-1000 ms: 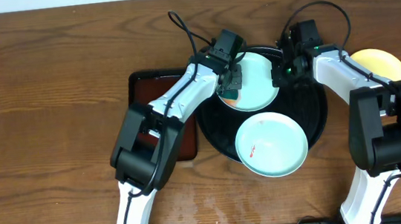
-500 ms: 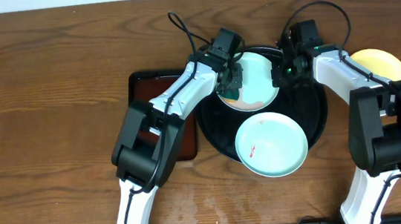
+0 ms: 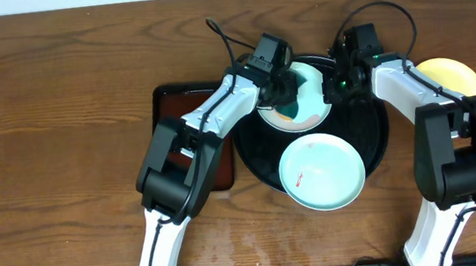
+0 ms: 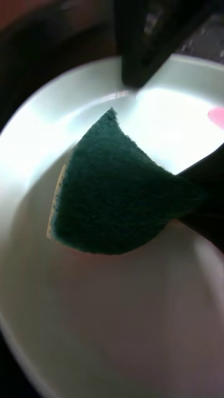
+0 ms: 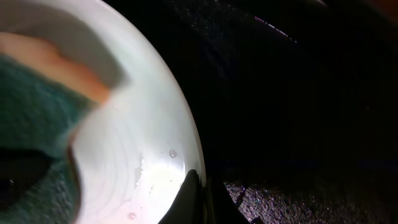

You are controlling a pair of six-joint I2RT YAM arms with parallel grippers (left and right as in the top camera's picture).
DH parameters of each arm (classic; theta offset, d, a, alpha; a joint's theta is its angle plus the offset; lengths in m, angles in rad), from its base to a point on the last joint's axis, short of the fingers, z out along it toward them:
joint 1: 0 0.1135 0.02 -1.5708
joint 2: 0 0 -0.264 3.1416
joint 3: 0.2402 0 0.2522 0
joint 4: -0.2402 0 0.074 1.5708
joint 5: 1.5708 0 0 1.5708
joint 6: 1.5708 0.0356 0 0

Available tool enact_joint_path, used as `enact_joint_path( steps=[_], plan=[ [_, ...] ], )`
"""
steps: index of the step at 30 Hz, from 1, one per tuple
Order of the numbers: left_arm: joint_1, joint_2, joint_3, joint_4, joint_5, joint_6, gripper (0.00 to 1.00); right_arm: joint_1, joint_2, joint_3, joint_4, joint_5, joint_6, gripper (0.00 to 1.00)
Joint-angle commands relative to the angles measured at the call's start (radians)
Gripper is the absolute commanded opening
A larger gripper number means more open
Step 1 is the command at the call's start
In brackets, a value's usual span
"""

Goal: Clean dirty plates on tray and stack at the side
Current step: 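Scrub the mint plate surface with the sponge in left gripper, then return the sponge with left gripper to the small tray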

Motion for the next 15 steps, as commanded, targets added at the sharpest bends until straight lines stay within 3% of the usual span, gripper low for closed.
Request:
enact_joint_path(
  steps=[1, 15],
  plan=[
    [-0.015, 0.030, -0.024, 0.010, 0.142, -0.009, 0.07, 0.015, 0.001, -0.001, -0.005, 0.006, -0.011, 0.01],
    [0.035, -0.263, -0.024, -0.071, 0.080, -0.008, 0.08, 0.015, 0.001, -0.001, -0.005, 0.007, -0.011, 0.01]
  ],
)
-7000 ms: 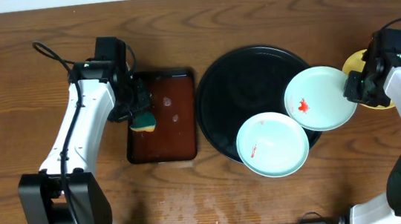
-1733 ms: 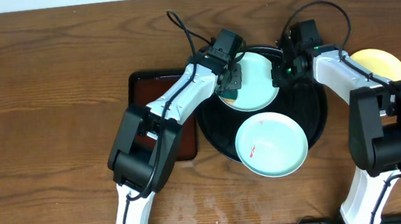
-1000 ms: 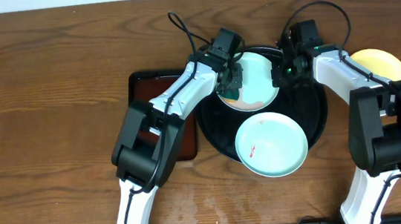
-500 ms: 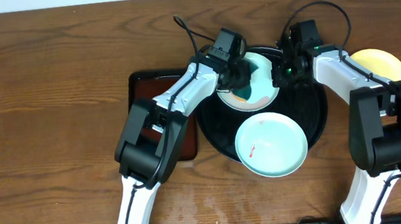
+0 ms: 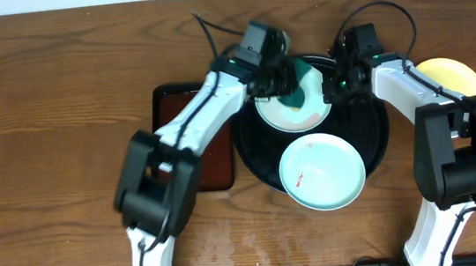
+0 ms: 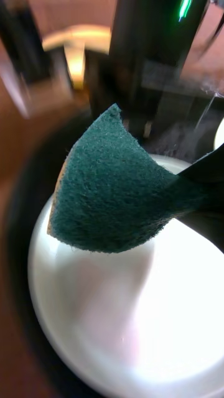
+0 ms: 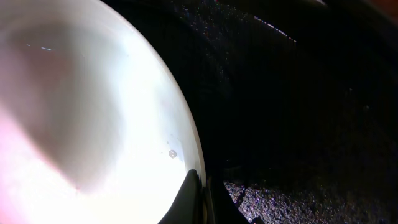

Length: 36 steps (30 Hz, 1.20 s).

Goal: Clean dirty plates on tray and stack at the side
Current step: 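Return the sponge with left gripper to the small tray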

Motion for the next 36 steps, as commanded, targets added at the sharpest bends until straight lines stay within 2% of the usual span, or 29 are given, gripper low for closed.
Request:
enact_joint_path(
  steps=[1, 9, 14, 16, 19, 23, 26, 31, 36],
  plan=[
    [0.003, -0.081, 0.006, -0.041, -0.038, -0.002, 0.08, 0.015, 0.001, -0.001, -0.006, 0.007, -0.011, 0.01],
    [0.003, -0.075, 0.005, -0.143, -0.188, 0.002, 0.08, 0.015, 0.001, -0.001, -0.003, 0.007, -0.011, 0.01],
    [0.029, -0.119, 0.006, -0.221, -0.274, 0.059, 0.08, 0.015, 0.001, -0.001, -0.003, 0.007, -0.011, 0.04],
    [0.046, -0.154, 0.006, -0.274, -0.347, 0.059, 0.08, 0.015, 0.001, -0.001, -0.003, 0.007, -0.011, 0.10],
    [0.082, -0.209, 0.006, -0.378, -0.498, 0.058, 0.08, 0.015, 0.001, -0.001, -0.002, 0.007, -0.011, 0.14],
    [0.138, -0.237, 0.005, -0.542, -0.640, 0.058, 0.08, 0.015, 0.001, -0.001, 0.002, 0.007, -0.011, 0.14],
    [0.189, -0.230, -0.005, -0.645, -0.648, 0.057, 0.08, 0.015, 0.001, -0.001, 0.002, 0.007, -0.011, 0.13],
    [0.247, -0.224, -0.085, -0.669, -0.648, 0.058, 0.08, 0.015, 0.002, -0.001, 0.011, 0.030, -0.011, 0.13],
    [0.254, -0.224, -0.143, -0.650, -0.649, 0.058, 0.08, 0.015, 0.002, -0.001, 0.021, 0.043, -0.011, 0.01]
  ],
)
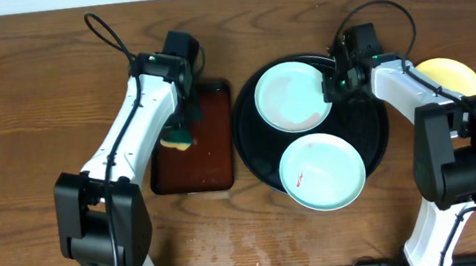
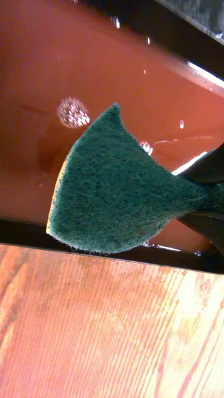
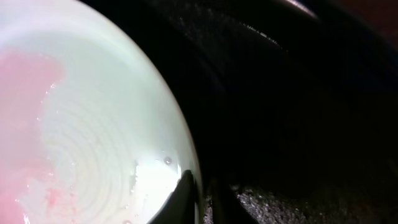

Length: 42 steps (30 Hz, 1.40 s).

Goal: Clean dirty plates on tray and stack at the side
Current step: 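Return the sponge with left gripper to the small tray, then lift the mint plate by its rim with right gripper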

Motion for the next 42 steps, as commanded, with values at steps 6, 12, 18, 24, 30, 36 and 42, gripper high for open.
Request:
enact_joint_path(
  steps=[6, 12, 18, 24, 30, 36, 42],
  plan=[
    [0.001, 0.011, -0.037, 0.020, -0.025, 0.020, 0.08, 0.014, -0.013, 0.008, 0.008, -0.022, -0.006, 0.01],
    [0.001, 0.011, -0.037, 0.023, -0.025, 0.019, 0.08, 0.015, -0.113, 0.024, -0.007, 0.008, -0.014, 0.01],
    [0.004, 0.011, -0.037, 0.031, -0.025, 0.019, 0.07, 0.025, -0.230, 0.024, -0.043, 0.126, -0.053, 0.01],
    [0.012, 0.011, -0.037, 0.035, -0.025, 0.019, 0.08, 0.076, -0.347, 0.024, -0.072, 0.272, -0.059, 0.01],
    [0.012, 0.011, -0.037, 0.039, -0.025, 0.015, 0.08, 0.172, -0.454, 0.024, -0.093, 0.443, -0.104, 0.01],
    [0.012, 0.011, -0.037, 0.039, -0.025, 0.015, 0.08, 0.298, -0.507, 0.024, -0.109, 0.669, -0.126, 0.01],
    [0.012, 0.011, -0.037, 0.039, -0.025, 0.015, 0.08, 0.480, -0.507, 0.024, -0.138, 1.019, -0.126, 0.01]
  ],
)
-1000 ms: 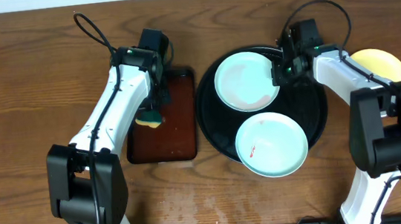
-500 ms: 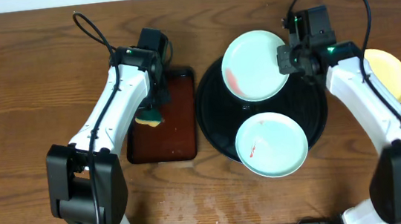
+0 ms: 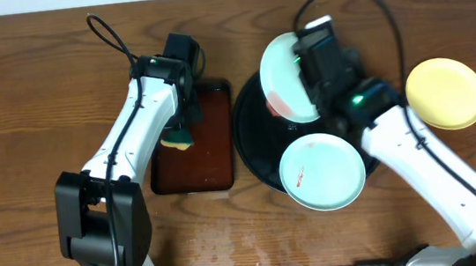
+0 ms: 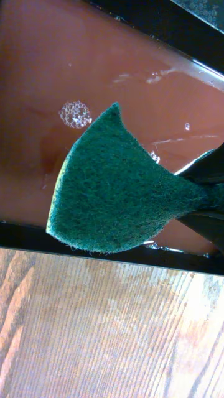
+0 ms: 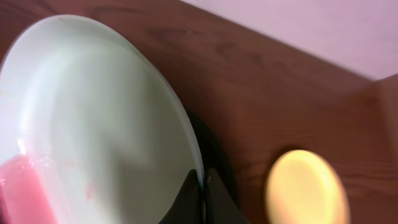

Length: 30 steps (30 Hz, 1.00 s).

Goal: Clean dirty plates on tray and stack at the side
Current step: 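Lift the mint plate by its rim with right gripper, then carry mint plate right and set it on the yellow plate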

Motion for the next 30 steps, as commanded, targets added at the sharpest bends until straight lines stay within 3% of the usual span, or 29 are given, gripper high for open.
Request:
enact_joint_path(
  steps=[1, 8, 13, 25, 29, 30],
  plan=[
    [0.008, 0.011, -0.005, -0.003, -0.019, 0.001, 0.08, 0.148, -0.016, 0.021, -0.005, 0.392, -0.012, 0.01],
    [0.008, 0.011, -0.005, -0.003, -0.019, 0.001, 0.08, 0.328, -0.016, 0.021, 0.008, 0.769, -0.012, 0.01],
    [0.008, 0.011, -0.005, -0.003, -0.019, 0.001, 0.08, 0.406, -0.016, 0.021, 0.040, 0.899, -0.013, 0.01],
    [0.008, 0.011, -0.005, -0.003, -0.019, 0.001, 0.08, 0.422, -0.016, 0.021, 0.070, 0.890, -0.012, 0.01],
    [0.008, 0.011, -0.005, -0.003, -0.018, 0.001, 0.08, 0.367, -0.016, 0.021, 0.051, 0.585, -0.010, 0.01],
    [0.008, 0.011, -0.005, -0.003, -0.010, 0.000, 0.08, 0.328, -0.016, 0.021, 0.005, 0.439, 0.079, 0.01]
  ],
)
